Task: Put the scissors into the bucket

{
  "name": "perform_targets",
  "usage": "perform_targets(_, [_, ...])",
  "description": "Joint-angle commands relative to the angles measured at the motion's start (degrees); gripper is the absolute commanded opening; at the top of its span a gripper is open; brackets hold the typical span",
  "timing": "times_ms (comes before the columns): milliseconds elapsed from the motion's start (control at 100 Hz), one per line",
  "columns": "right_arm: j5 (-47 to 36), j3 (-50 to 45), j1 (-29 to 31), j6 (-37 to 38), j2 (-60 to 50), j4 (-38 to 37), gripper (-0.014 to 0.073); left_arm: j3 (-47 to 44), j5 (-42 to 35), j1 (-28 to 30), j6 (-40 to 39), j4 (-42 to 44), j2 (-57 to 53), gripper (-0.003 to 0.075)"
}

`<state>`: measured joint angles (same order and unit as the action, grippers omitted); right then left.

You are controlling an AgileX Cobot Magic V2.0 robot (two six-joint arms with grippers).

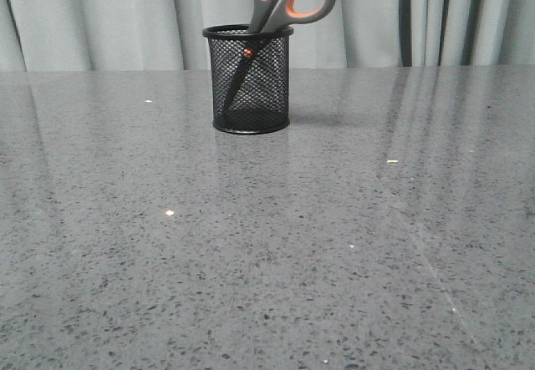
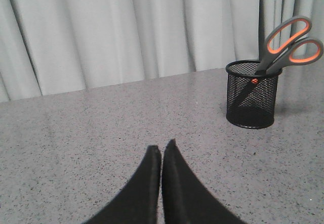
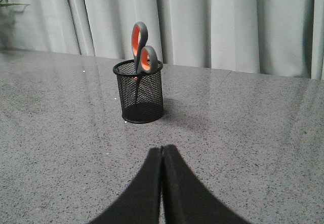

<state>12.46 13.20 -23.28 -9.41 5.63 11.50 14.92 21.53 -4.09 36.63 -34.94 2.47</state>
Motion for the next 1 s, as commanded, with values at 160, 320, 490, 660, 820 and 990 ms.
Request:
perform_targets(160, [-6.40,0.80,0.11,0.11,0.38,0.53,-0.0045,1.01,-4.23,0.17,-0.71,-4.32,-0.81,-0.0020])
perform_targets(320, [-6.40,0.80,0.11,0.11,0.38,0.53,-0.0045,1.01,-4.23,0.17,-0.71,-4.32,-0.81,-0.0020])
perform_targets(490, [-6.40,0.80,0.11,0.11,0.38,0.53,-0.0045,1.01,-4.23,0.17,-0.71,-4.32,-0.81,-0.0019])
perform_targets(660, [-6.40,0.80,0.11,0.11,0.38,0.53,-0.0045,1.01,-4.23,0.17,-0.71,-4.32,-0.81,-0.0020])
perform_targets(820, [-6.40,0.80,0.11,0.11,0.38,0.53,-0.0045,1.01,-7.39,0.17,-0.83,-2.55,-0.81,-0.0020])
perform_targets(990, [-6.40,0.80,0.11,0.11,0.38,0.53,-0.0045,-0.90,-8.42,0.17,-16.91,18.40,-0.81,-0.0020])
